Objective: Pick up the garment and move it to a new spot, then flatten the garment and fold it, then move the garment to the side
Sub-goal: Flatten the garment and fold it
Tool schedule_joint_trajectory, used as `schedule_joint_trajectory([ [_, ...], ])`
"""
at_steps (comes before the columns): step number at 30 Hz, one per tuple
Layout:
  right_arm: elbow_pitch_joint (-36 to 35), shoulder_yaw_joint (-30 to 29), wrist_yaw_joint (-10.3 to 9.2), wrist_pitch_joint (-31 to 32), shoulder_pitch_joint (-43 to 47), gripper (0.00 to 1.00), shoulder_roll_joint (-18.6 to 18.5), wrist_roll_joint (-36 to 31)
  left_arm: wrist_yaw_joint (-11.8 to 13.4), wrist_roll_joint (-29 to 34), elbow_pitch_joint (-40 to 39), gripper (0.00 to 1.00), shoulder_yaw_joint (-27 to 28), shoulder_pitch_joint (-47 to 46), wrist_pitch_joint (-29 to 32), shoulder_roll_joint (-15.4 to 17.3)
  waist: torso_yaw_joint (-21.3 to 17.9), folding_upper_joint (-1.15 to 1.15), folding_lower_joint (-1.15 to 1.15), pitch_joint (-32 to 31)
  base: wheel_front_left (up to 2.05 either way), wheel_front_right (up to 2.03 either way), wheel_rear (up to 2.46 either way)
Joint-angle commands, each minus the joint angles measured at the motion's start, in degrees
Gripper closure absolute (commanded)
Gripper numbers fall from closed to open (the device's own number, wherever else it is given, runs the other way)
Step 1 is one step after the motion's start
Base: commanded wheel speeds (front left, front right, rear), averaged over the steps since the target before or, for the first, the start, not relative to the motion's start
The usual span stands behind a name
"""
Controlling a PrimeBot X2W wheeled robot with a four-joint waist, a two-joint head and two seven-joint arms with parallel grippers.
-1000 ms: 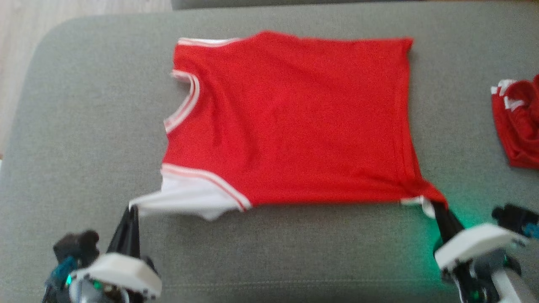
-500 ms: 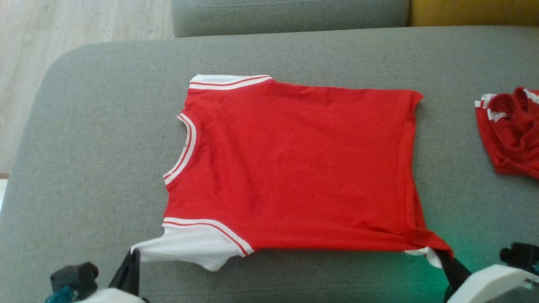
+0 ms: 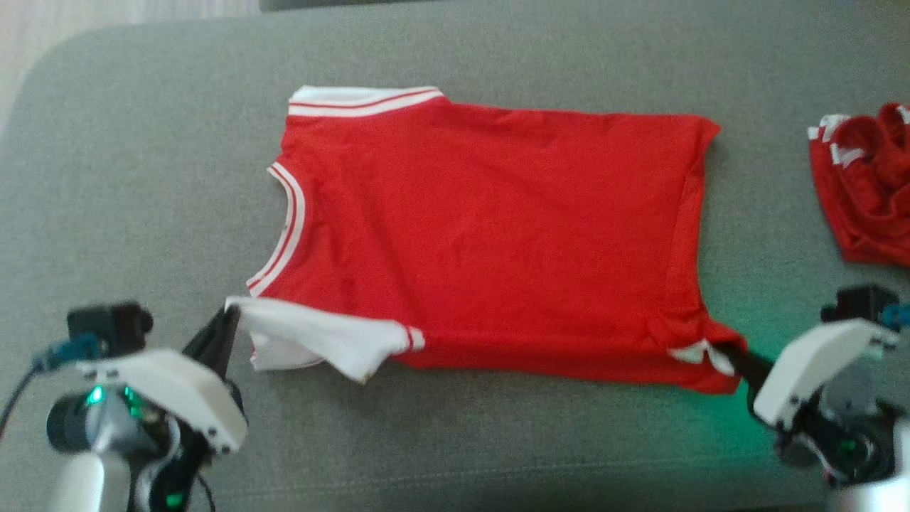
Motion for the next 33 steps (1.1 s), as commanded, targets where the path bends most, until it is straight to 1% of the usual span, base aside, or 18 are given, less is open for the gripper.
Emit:
schedule_joint_trajectory([
  [1,-1.69,0.61,-0.04,0.56,-2.71,1.00,-0.55,-0.02,-0.39,-0.72,-1.01,1.00,2.24,-3.55,0.41,1.21,-0.30,0.00,0.01,1.38,0.00,0.00,0.00],
  [4,-0.54,0.64,-0.04,1.83,-6.51,1.00,-0.54,-0.06,-1.44,-2.08,2.32,1.00,2.39,-8.12,1.32,1.80,-0.38,0.00,0.01,2.87,0.00,0.00,0.00],
  [8,0.31,1.64,-0.04,0.24,-10.25,1.00,-0.53,0.57,-2.80,-3.30,6.57,1.00,2.07,-12.83,1.30,1.91,-0.33,0.00,0.01,4.10,0.00,0.00,0.00],
  [9,0.43,2.03,-0.04,-0.56,-10.75,0.86,-0.53,0.84,-3.13,-3.51,7.63,1.00,1.93,-13.65,1.20,1.89,-0.35,0.00,0.01,4.25,0.00,0.00,0.00],
  [10,0.37,2.53,-0.04,-1.34,-11.10,0.48,-0.53,0.87,-3.38,-3.79,8.57,0.91,1.85,-14.31,1.14,1.83,-0.44,0.00,0.01,4.52,0.00,0.00,0.00],
  [11,0.17,3.01,-0.04,-2.51,-11.35,0.00,-0.53,0.91,-3.54,-3.96,9.47,0.55,1.83,-14.97,0.82,1.73,-0.46,0.00,0.01,4.70,0.00,0.00,0.00],
  [12,-0.25,3.57,-0.04,-4.18,-11.52,0.00,-0.53,1.10,-3.54,-3.78,10.24,0.00,1.88,-15.53,0.16,1.74,-0.50,0.00,0.01,4.85,0.00,0.00,0.00],
  [15,-2.23,5.55,-0.04,-10.65,-11.03,0.00,-0.53,1.27,-3.60,-3.47,11.55,0.00,2.13,-16.29,-2.65,1.32,-0.58,0.00,0.01,5.20,0.00,0.00,0.00],
  [17,-4.17,7.35,-0.04,-16.73,-10.09,0.00,-0.81,0.25,-2.77,-2.01,11.62,0.00,2.44,-16.27,-5.90,1.09,-0.63,0.00,0.01,5.35,0.00,0.00,0.00],
  [21,-7.31,10.87,-0.04,-31.38,-7.28,0.00,-2.58,-4.23,-0.74,3.01,9.57,0.00,2.47,-15.36,-16.88,0.15,-0.64,0.00,0.01,5.13,0.00,0.00,0.00],
  [22,-8.01,11.43,-0.04,-37.82,-5.70,0.00,-3.10,-7.13,0.17,5.62,8.33,0.00,1.89,-14.44,-22.31,-0.45,-0.55,0.00,0.01,4.68,0.00,0.00,0.00],
  [24,-8.44,11.75,-0.04,-42.78,-4.16,0.00,-3.56,-10.43,1.13,8.01,7.23,0.00,1.14,-13.12,-26.98,-1.04,-0.52,0.00,0.01,3.90,0.00,0.00,0.00],
  [27,-9.12,12.21,-0.04,-47.60,-1.75,0.00,-3.53,-14.47,2.30,10.49,5.78,0.00,-0.03,-10.36,-31.70,-1.86,-0.63,0.00,0.01,2.52,0.00,0.00,0.00],
  [29,-9.65,12.77,-0.04,-49.57,0.06,0.00,-3.29,-16.16,2.91,11.62,5.29,0.00,-0.36,-8.40,-34.03,-2.00,-0.75,0.00,0.01,1.54,0.00,0.00,0.00],
  [33,-10.34,13.39,-0.04,-51.06,2.90,0.00,-2.63,-17.22,3.62,12.39,5.20,0.00,-0.76,-5.23,-35.49,-2.38,-0.80,0.00,0.01,0.24,0.00,0.00,0.00],
])
